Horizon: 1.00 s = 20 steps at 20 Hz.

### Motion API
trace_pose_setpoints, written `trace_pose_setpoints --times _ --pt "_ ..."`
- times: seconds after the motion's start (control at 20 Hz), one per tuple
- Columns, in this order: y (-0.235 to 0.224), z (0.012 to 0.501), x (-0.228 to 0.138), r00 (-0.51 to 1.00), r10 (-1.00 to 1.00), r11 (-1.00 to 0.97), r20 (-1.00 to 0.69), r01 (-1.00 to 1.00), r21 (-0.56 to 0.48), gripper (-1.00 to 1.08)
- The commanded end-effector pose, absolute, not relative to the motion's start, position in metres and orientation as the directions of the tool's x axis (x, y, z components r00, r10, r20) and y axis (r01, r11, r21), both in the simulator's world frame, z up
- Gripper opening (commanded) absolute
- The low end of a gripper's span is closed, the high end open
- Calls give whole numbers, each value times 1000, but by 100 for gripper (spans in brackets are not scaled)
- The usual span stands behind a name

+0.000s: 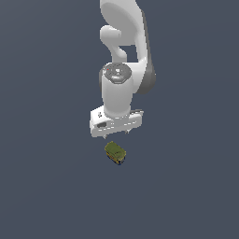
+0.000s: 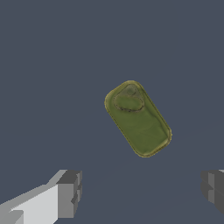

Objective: Pick up the object and move it to a goal position.

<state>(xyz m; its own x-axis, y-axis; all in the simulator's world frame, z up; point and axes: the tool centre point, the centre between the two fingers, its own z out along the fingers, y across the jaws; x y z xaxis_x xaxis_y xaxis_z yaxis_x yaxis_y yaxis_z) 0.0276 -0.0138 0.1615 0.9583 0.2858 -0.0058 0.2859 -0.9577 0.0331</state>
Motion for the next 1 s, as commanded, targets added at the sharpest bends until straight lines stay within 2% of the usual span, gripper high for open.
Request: trace_pose_setpoints --times 0.0,0.95 --pt "-14 156 32 937 349 -937 -9 349 31 100" --pt "-19 116 63 690 724 -690 -5 724 5 100"
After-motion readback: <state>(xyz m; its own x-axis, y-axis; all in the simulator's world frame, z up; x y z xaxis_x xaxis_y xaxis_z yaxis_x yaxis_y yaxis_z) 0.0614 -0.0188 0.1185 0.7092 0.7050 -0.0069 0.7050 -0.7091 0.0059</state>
